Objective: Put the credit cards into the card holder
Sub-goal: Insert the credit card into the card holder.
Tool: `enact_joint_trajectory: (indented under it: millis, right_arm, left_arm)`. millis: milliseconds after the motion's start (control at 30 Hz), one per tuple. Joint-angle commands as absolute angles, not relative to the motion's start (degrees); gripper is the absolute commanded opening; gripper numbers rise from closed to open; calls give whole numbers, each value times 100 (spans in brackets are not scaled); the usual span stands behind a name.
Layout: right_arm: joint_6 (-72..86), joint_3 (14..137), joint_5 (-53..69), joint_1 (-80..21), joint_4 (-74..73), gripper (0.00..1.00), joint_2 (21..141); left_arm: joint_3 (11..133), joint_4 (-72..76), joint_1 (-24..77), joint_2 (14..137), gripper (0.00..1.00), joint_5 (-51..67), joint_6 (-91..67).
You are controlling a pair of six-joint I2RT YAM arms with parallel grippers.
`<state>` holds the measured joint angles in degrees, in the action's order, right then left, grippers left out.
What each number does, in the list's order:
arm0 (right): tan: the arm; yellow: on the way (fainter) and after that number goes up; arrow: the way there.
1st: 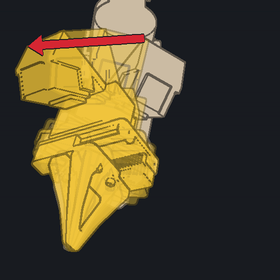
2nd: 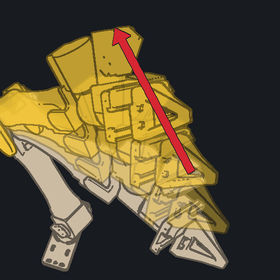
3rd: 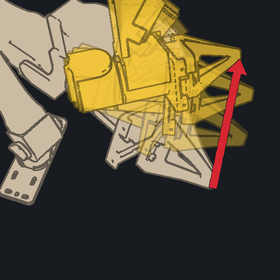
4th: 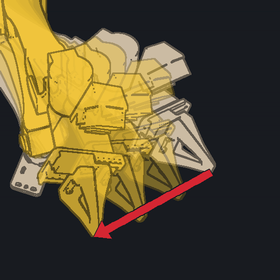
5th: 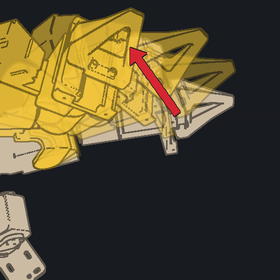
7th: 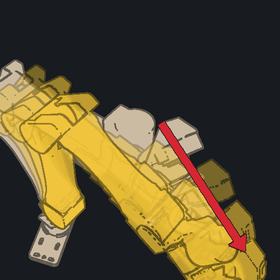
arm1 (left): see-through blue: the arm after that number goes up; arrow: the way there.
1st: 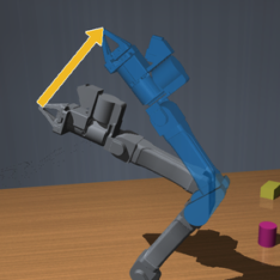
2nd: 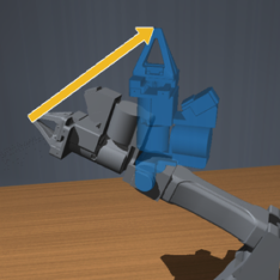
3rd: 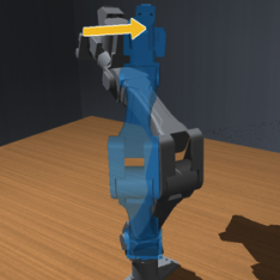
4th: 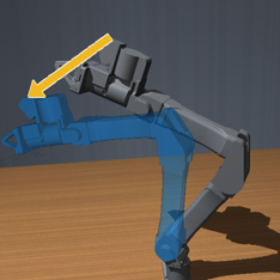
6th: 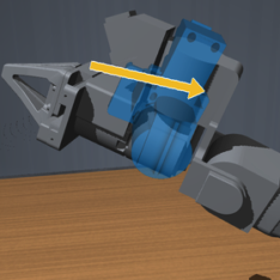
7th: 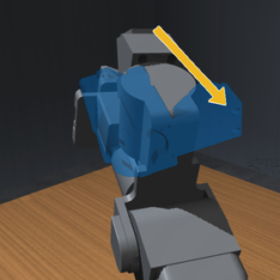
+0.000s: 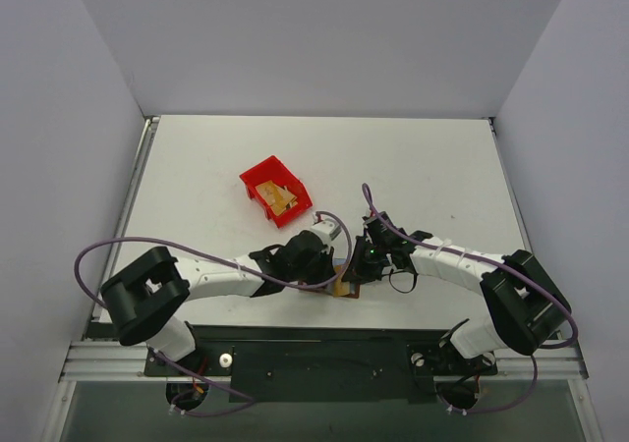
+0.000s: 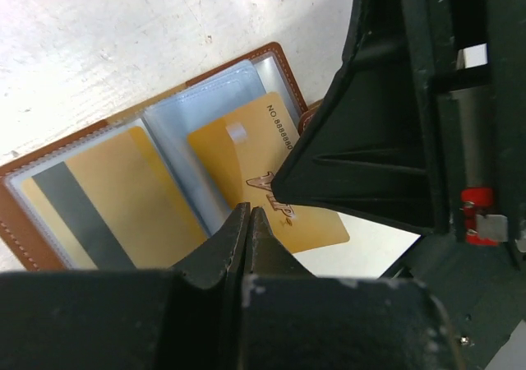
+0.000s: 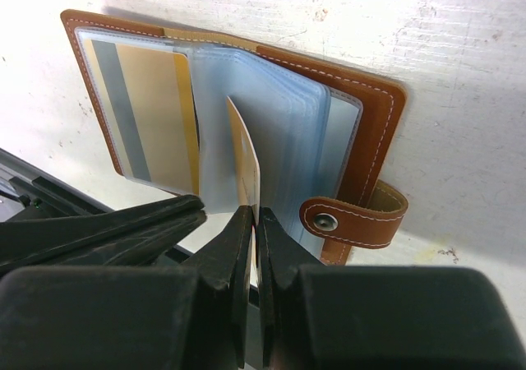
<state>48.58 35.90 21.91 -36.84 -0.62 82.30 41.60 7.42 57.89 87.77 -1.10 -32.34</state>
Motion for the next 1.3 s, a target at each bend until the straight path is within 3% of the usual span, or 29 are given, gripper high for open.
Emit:
enact_joint_trajectory:
  millis: [0,567,1267]
  right_arm:
    - [4843,3507,1749,-3726,-272,0,8385]
    - [4825,3480,1740,-3718,-290,0,8332]
    - [4764,3261,1441,-3507,-510,0,7295]
  left_arm:
    - [4271,1292,5862,8991,0,0,-3182]
    - [4272,756,5836,9387,0,-755,-3067]
    - [3454,1046,5774,9272,0,-800,-3445]
